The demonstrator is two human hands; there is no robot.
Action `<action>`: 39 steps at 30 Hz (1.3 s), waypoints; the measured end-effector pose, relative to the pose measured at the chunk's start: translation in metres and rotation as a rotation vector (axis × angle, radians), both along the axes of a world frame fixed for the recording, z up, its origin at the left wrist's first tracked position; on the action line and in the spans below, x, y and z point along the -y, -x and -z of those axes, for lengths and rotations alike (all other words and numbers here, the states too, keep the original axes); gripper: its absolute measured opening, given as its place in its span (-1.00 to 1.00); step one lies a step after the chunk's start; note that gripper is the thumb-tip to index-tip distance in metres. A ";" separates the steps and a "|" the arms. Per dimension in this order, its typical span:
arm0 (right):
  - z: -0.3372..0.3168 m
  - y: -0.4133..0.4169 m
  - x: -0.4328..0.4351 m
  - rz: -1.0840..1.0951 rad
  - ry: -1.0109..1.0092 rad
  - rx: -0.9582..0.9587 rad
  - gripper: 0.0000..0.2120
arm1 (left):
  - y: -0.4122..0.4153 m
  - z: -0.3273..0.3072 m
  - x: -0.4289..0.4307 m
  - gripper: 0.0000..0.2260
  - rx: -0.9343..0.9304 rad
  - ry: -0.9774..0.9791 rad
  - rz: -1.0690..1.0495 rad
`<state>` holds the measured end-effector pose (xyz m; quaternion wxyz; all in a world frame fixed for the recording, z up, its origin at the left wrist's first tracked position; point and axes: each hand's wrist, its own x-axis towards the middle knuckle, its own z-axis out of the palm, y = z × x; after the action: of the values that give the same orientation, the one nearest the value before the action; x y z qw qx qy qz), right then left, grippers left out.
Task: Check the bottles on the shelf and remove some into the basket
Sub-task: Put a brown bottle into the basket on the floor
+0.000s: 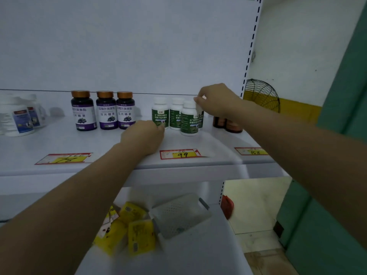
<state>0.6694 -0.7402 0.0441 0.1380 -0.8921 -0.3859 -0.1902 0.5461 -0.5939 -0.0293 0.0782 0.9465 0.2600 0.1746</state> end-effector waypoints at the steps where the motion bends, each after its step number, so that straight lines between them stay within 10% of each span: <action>1: -0.001 -0.001 0.006 0.001 0.005 0.011 -0.61 | 0.001 -0.002 0.002 -0.59 0.070 0.043 -0.011; 17: -0.033 -0.062 0.103 -0.079 -0.031 0.091 -0.68 | -0.055 -0.043 0.140 -0.64 0.174 -0.073 0.131; 29: 0.007 -0.099 0.094 -0.191 -0.004 -0.117 -0.64 | -0.109 -0.008 0.146 -0.55 -0.373 -0.058 0.100; 39: 0.010 -0.091 0.100 -0.237 -0.164 -0.276 -0.75 | -0.113 0.003 0.137 -0.55 -0.428 -0.091 0.098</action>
<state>0.7603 -0.8402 0.0342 0.2832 -0.8437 -0.4491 -0.0793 0.6590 -0.7307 -0.0319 -0.0130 0.9760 0.2164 -0.0228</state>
